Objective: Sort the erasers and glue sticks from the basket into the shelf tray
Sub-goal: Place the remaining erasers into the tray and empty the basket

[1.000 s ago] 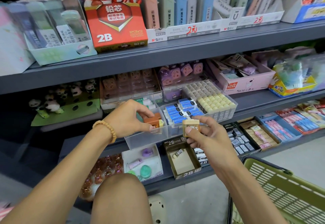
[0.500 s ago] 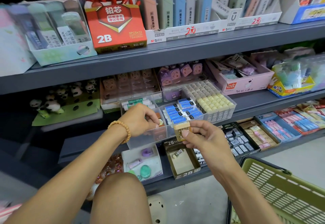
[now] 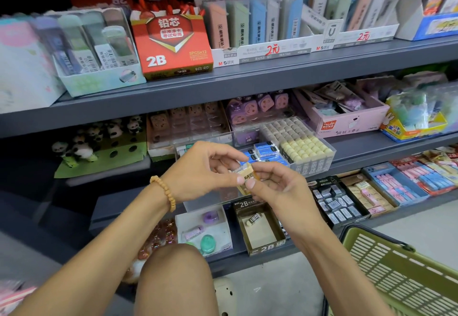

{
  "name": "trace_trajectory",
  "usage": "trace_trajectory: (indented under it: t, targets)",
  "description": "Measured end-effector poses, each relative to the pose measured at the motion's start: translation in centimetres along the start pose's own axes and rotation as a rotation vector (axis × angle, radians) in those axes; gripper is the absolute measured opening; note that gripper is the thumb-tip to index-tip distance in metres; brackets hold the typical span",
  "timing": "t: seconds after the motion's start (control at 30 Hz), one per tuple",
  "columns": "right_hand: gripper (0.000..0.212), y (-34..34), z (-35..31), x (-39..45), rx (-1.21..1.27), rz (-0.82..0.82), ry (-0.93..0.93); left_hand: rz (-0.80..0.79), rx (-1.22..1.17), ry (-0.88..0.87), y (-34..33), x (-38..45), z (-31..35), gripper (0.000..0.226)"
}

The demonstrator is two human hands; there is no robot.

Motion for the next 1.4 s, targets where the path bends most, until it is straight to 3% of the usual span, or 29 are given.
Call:
trace_trajectory:
  t: [0.17, 0.33, 0.47, 0.7, 1.17, 1.4]
  targets:
    - [0.016, -0.3, 0.6, -0.4, -0.075, 0.024, -0.051, 0.009, 0.122, -0.025, 1.3, -0.5, 0.0, 0.032]
    - [0.010, 2.5, 3.0, -2.5, -0.144, 0.145, -0.190, 0.137, 0.583, 0.057, 5.1, -0.6, -1.3, 0.031]
    - [0.010, 4.3, 5.0, -4.4, -0.194, 0.203, -0.290, 0.081, 0.796, 0.151, 5.1, 0.1, -3.0, 0.036]
    - [0.015, 6.4, 7.6, -5.5, -0.226, 0.321, -0.396, -0.009, 0.983, 0.110, 3.6, 1.9, -4.1, 0.035]
    - [0.017, 6.3, 9.4, -5.8, -0.290, 0.315, -0.453, 0.043, 1.197, 0.048, 3.1, 2.0, -4.3, 0.023]
    - [0.014, 6.7, 8.3, -6.3, -0.298, 0.343, -0.426, 0.089, 1.044, 0.005, 3.1, 0.7, -2.7, 0.027]
Point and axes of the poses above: each hand's wrist, its own x-axis towards the middle knuckle, its own y-axis out of the back of the hand, z = x × y, the point moved 6 cm from there along x, towards the middle knuckle, and after that the axes turned 13 degrees about -x, right-handed, at the moved point
